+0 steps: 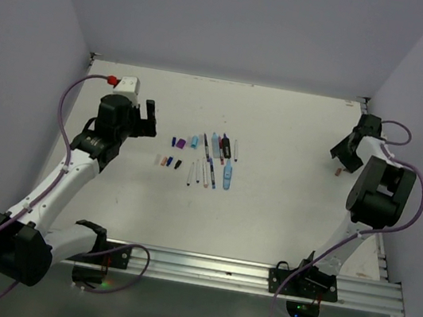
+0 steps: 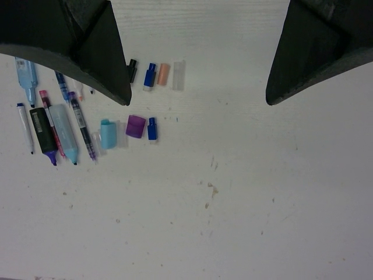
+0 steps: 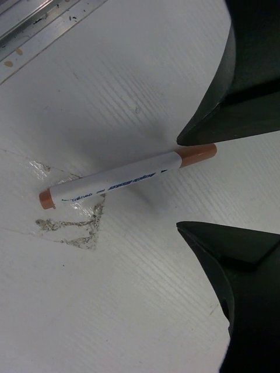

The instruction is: Open the pen caps

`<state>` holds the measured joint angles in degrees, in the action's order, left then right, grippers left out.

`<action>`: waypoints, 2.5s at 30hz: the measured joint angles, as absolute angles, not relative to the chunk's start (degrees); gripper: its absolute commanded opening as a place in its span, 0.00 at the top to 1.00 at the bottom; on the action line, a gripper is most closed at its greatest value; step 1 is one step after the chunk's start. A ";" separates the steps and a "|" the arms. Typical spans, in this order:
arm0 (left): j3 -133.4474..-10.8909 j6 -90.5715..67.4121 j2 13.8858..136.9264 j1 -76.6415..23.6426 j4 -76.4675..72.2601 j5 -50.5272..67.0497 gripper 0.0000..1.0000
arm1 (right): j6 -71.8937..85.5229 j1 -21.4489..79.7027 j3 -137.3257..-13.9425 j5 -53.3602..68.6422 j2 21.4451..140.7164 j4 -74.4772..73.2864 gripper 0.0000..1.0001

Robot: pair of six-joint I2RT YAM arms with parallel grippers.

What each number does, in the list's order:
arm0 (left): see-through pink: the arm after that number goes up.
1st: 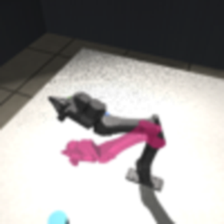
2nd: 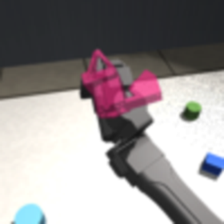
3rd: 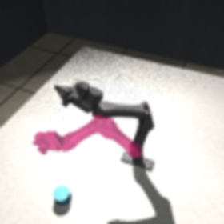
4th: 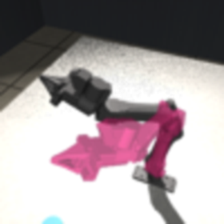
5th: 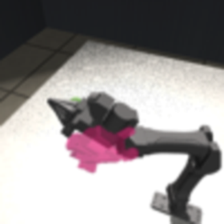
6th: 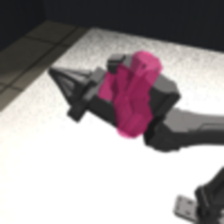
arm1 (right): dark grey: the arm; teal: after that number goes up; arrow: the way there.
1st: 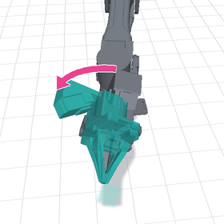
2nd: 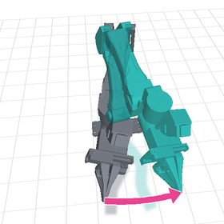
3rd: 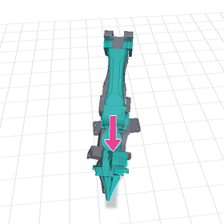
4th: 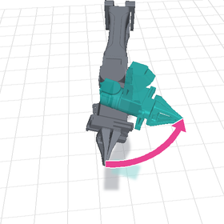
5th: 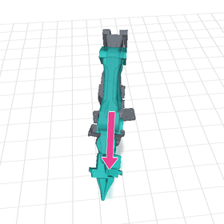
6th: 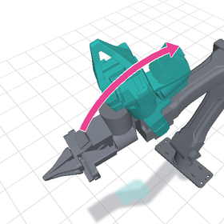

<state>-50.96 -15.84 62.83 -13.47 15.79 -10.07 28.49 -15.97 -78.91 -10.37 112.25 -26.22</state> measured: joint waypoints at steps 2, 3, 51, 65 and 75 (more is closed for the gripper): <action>-50.96 -15.70 62.83 -13.47 15.53 -10.24 0.00 | 28.56 -15.97 -78.91 -9.91 112.66 -26.41 0.44; -50.96 -15.62 62.81 -13.47 15.42 -10.28 0.00 | 28.58 -15.97 -78.94 -9.67 112.99 -26.55 0.44; -44.25 -30.04 64.23 -32.84 -6.94 6.98 0.16 | 39.90 34.52 -67.40 -2.09 86.54 -9.87 1.00; -44.82 -27.16 73.58 -39.05 -10.79 1.69 0.33 | 45.76 38.15 -64.58 -3.11 85.01 -7.20 1.00; -46.24 -26.85 77.12 -39.16 -12.75 -0.54 0.40 | 47.13 39.40 -62.43 -3.03 83.42 -5.37 1.00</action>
